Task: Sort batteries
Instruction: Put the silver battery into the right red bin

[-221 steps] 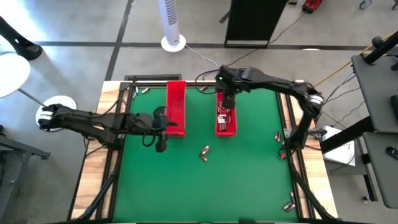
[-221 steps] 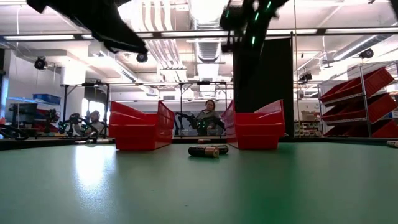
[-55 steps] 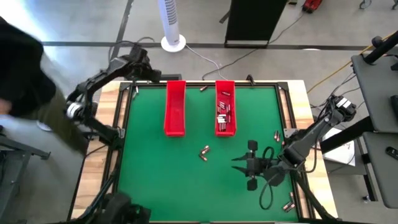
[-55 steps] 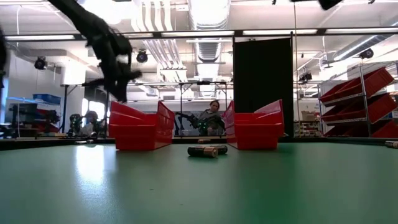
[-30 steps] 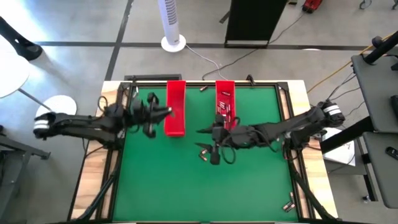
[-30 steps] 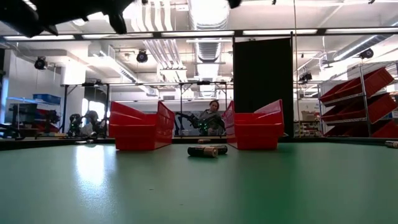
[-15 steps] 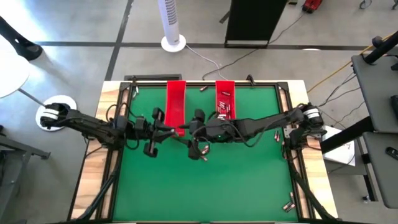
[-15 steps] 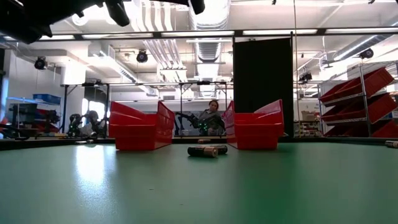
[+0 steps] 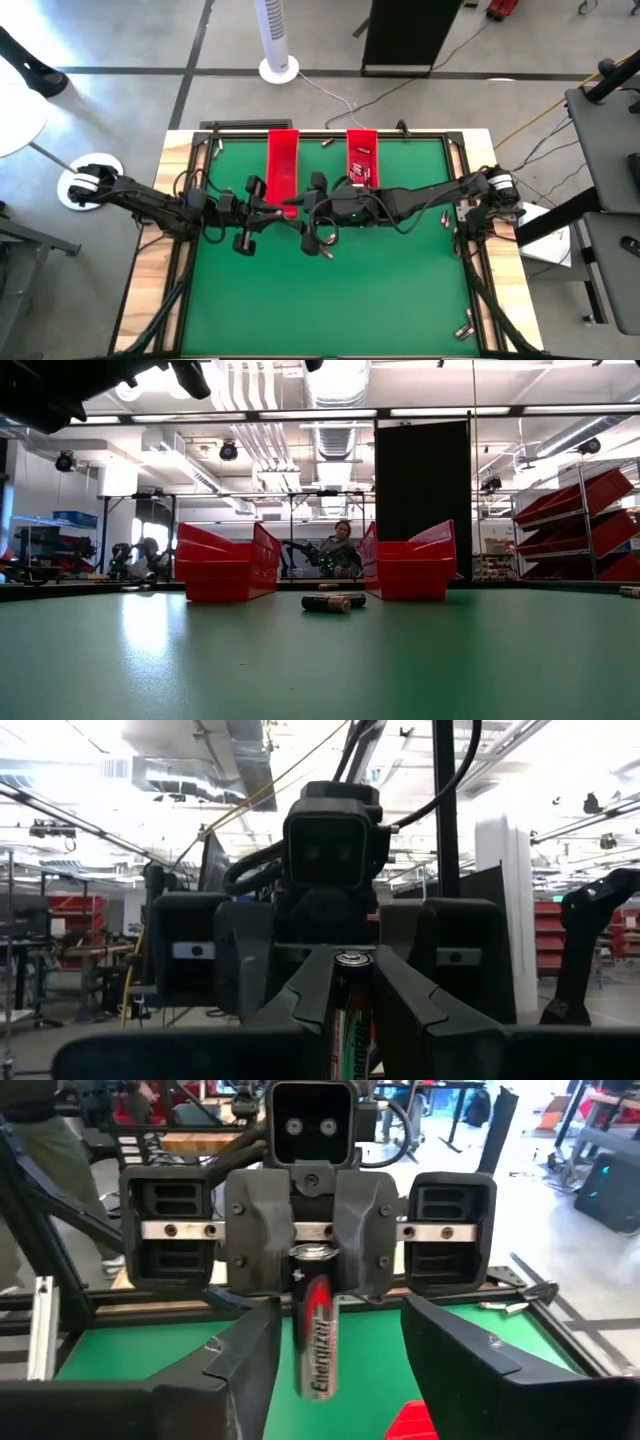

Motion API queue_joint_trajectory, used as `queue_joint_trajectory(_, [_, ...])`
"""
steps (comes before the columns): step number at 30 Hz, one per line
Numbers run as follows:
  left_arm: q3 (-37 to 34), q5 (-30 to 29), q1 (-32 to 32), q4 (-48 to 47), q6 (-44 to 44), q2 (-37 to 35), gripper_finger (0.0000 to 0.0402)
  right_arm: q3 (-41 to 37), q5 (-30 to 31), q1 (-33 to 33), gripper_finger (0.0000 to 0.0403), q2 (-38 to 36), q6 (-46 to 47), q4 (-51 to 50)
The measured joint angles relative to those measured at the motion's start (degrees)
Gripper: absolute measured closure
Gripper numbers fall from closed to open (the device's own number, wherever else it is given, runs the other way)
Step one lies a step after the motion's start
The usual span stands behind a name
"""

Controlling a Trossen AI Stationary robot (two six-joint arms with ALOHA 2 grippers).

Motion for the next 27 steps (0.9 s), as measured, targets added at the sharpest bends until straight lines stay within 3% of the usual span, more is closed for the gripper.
queue_joint_trajectory(16, [0.0,-1.1,0.0,1.5,-0.4,1.6,0.0372,0.0,-0.3,0.0,0.0353,0.3,2.7,-3.2])
queue_joint_trajectory(27, [0.0,-2.5,0.0,2.7,-1.9,2.8,0.0364,0.0,-0.1,0.0,0.0358,-0.1,2.9,-4.2])
